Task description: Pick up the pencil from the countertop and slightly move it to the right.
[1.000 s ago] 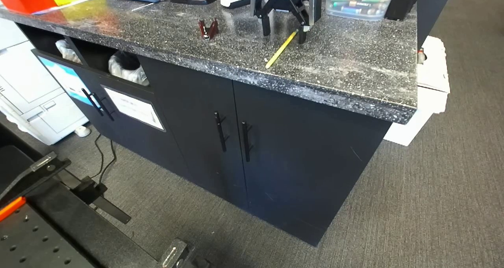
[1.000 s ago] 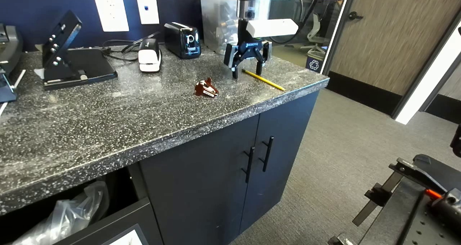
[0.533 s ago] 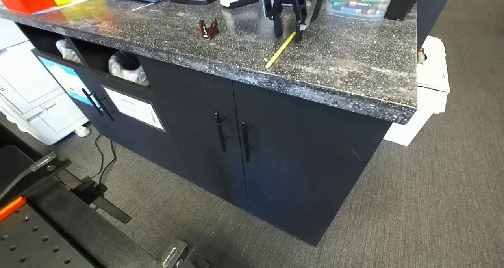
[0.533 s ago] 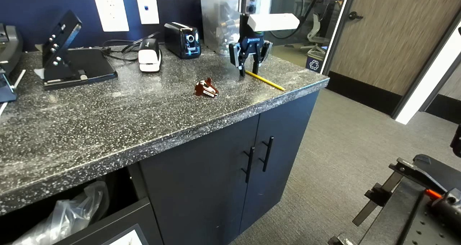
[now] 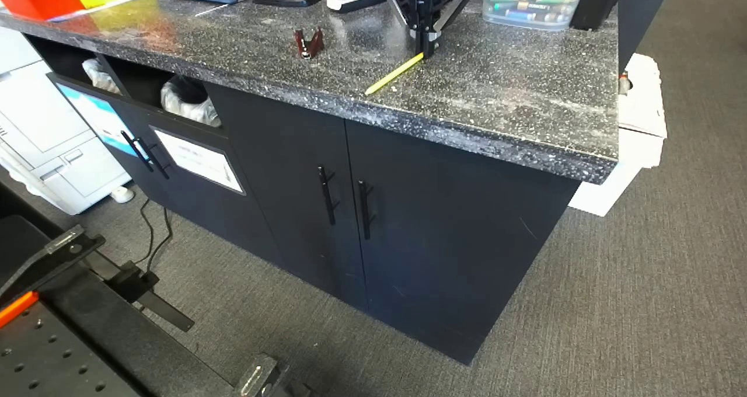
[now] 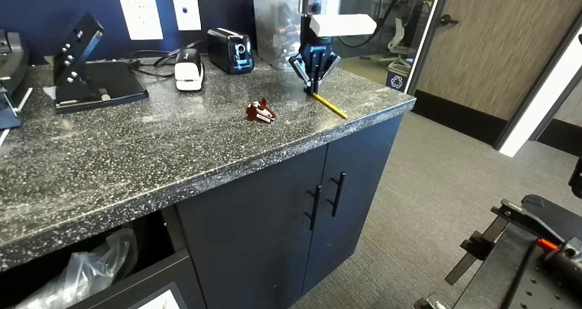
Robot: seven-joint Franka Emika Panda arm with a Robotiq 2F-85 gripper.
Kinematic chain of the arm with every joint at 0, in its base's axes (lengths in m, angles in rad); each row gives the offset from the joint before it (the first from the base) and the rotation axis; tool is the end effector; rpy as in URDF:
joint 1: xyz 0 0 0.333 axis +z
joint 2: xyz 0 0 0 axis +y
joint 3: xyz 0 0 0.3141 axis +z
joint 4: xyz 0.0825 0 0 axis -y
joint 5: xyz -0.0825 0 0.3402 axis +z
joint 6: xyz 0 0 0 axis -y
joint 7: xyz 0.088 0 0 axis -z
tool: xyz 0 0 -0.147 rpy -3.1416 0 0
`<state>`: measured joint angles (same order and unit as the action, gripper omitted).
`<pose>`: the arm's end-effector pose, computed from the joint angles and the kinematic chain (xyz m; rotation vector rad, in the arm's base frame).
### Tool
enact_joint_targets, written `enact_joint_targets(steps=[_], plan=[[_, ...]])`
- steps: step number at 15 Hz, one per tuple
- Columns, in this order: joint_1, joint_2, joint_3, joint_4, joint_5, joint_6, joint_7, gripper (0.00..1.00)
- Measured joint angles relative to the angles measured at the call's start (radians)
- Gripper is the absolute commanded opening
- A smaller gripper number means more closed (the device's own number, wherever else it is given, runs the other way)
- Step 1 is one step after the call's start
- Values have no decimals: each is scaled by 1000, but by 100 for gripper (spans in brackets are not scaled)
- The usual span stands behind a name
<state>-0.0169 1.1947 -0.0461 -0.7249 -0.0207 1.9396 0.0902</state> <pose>0.7606 -0.0342 0.1882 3.0745 -0.1790 0.0338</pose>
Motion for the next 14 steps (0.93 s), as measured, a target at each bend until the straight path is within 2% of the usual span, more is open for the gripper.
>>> enact_joint_targets(steps=[4, 7, 11, 14], plan=[[-5, -3, -1, 20, 0, -15, 3, 2], [-22, -29, -3, 59, 0, -80, 2, 2], [-87, -55, -17, 101, -4, -198, -25, 2], [-149, -37, -42, 101, -17, -235, -64, 2]])
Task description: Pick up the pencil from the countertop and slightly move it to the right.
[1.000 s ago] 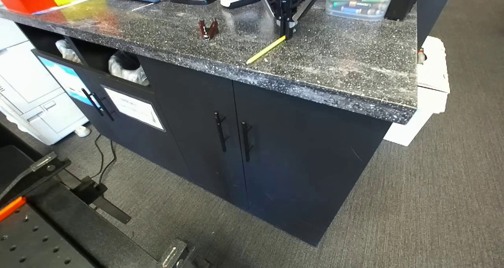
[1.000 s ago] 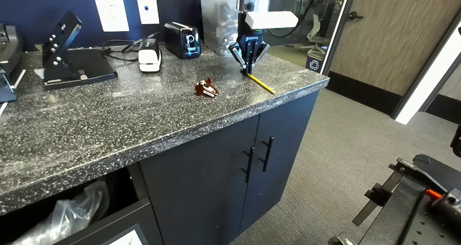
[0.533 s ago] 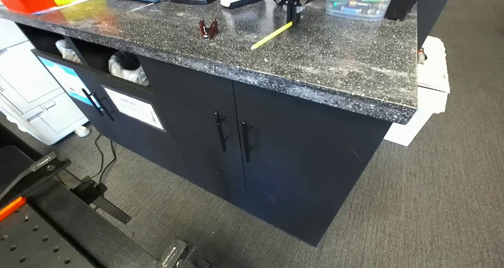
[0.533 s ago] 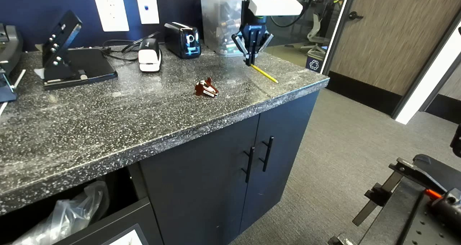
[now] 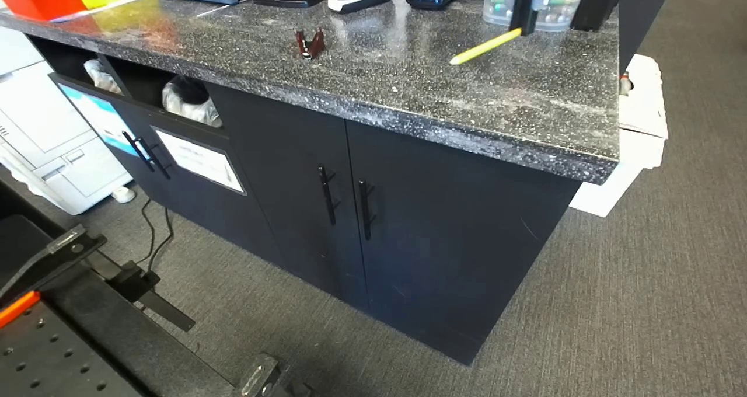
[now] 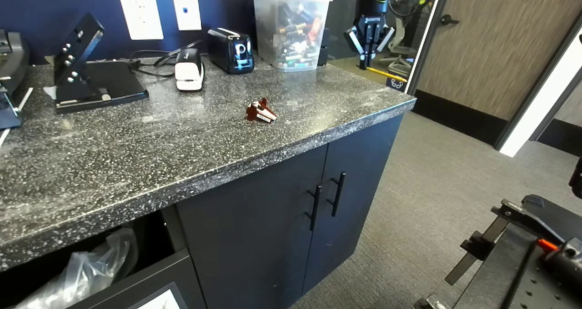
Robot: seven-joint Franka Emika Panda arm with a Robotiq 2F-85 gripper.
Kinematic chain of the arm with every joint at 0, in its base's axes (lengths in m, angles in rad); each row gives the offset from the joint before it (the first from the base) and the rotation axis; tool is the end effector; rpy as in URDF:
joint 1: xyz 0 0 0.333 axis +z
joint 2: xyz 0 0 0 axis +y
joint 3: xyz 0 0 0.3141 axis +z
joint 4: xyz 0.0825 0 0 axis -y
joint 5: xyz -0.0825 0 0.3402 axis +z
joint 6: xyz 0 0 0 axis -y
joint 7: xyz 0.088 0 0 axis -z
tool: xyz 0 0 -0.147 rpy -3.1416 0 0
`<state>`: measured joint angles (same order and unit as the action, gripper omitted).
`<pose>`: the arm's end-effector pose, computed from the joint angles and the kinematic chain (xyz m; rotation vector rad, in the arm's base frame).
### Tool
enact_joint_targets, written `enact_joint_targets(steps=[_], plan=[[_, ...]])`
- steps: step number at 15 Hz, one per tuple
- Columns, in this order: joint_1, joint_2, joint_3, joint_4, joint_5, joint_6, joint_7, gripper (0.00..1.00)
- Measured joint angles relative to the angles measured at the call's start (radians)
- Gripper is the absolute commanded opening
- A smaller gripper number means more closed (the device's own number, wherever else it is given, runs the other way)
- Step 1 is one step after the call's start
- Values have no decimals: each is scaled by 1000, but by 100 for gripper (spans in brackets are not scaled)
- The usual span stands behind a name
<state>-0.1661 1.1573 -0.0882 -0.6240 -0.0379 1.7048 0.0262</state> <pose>0.7297 -0.1619 0.2418 3.0088 -0.3390 -0.1294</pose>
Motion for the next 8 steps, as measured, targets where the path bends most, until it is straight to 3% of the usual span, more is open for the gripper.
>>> enact_joint_targets(steps=[4, 8], plan=[[-63, 59, -29, 22, -24, 0, -22, 2], [-80, 130, -40, 88, -37, 0, -19, 2]])
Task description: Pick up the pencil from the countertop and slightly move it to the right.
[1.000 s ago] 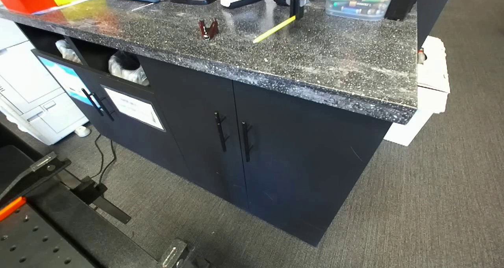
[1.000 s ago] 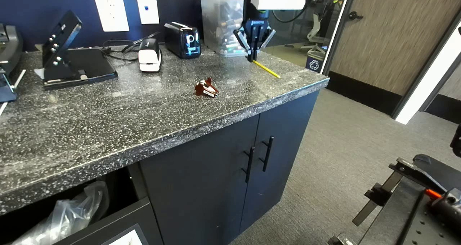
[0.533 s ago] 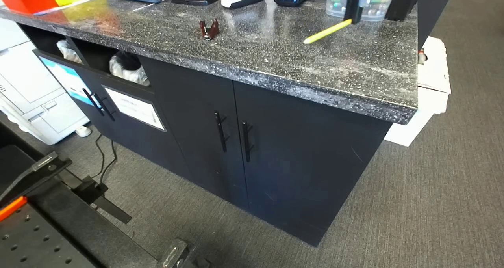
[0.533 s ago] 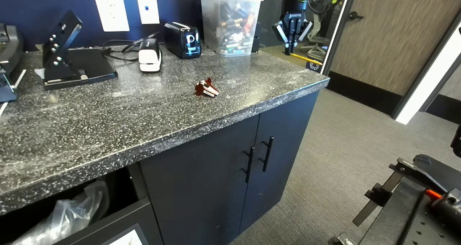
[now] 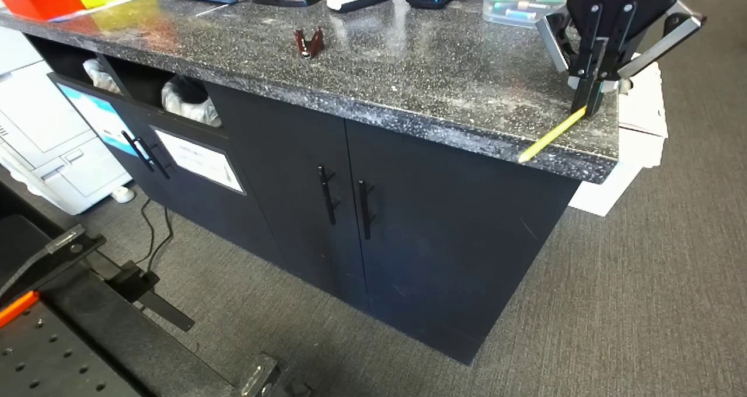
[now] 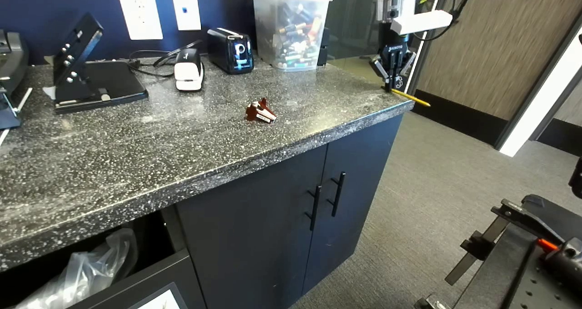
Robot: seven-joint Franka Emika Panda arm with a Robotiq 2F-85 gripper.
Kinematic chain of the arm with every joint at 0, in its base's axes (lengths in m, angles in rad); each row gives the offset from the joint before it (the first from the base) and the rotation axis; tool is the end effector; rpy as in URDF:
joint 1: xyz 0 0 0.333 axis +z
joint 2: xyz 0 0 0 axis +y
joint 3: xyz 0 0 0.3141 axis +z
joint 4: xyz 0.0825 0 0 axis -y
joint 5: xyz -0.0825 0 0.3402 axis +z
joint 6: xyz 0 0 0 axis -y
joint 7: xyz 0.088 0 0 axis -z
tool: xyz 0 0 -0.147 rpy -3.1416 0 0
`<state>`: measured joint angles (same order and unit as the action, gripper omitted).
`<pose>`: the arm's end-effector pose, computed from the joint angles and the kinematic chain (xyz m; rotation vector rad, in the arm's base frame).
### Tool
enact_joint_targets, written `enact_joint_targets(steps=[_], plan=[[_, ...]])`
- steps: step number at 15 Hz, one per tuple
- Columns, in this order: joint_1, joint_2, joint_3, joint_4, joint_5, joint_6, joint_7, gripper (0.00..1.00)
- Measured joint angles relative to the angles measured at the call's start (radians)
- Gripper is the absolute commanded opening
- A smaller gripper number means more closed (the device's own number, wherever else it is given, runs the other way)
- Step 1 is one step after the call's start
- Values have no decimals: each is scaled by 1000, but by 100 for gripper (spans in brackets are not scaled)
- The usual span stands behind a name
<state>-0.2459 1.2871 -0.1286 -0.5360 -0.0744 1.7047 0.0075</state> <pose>0.7078 -0.2347 0.1847 2.9262 -0.4161 -0.2118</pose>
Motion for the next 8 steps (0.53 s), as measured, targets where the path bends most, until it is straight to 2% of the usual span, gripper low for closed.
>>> enact_joint_targets(steps=[5, 8], plan=[[6, 53, -1, 87, -18, 0, 11, 2], [11, 54, -5, 86, -24, 14, 27, 2]])
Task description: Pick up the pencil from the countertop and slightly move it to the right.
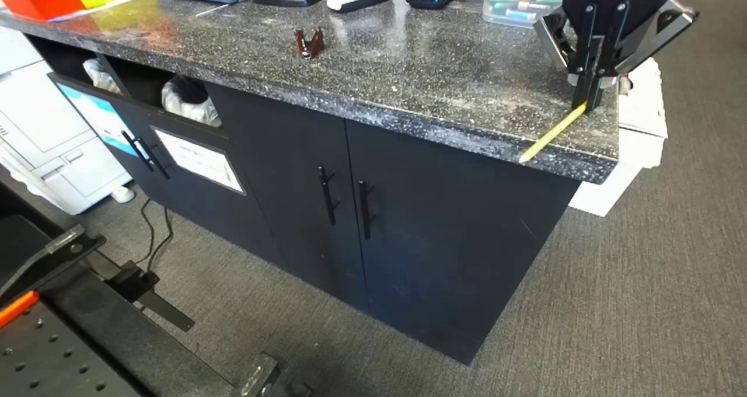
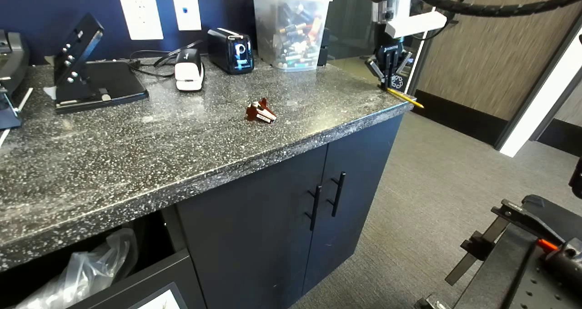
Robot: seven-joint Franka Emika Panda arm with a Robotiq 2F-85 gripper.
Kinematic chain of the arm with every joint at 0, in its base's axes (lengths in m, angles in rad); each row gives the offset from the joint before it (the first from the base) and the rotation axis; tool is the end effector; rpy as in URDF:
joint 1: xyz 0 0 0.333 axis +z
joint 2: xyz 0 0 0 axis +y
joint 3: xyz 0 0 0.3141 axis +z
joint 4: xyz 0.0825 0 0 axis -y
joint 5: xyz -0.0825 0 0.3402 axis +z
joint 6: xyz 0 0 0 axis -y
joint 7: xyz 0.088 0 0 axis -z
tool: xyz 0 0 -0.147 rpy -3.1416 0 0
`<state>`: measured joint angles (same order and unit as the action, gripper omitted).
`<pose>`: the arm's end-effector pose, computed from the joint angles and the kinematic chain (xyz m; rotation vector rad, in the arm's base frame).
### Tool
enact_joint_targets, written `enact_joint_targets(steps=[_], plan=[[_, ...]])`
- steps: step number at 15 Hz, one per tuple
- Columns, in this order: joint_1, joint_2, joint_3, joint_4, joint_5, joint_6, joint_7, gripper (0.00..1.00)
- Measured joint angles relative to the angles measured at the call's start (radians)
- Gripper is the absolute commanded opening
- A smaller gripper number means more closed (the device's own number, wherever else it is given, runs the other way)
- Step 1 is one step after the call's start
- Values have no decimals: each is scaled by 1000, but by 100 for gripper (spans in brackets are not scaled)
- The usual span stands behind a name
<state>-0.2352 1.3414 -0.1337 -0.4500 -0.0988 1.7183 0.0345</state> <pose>0.7171 -0.2293 0.1822 2.8907 -0.4175 -0.1437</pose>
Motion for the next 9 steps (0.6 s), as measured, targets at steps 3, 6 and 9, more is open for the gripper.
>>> enact_joint_targets(steps=[3, 6, 9], plan=[[4, 0, -6, -3, -1, 15, 17, 40], [4, 0, -11, -4, -2, 30, 27, 60], [5, 0, -11, -3, -1, 43, 29, 84]])
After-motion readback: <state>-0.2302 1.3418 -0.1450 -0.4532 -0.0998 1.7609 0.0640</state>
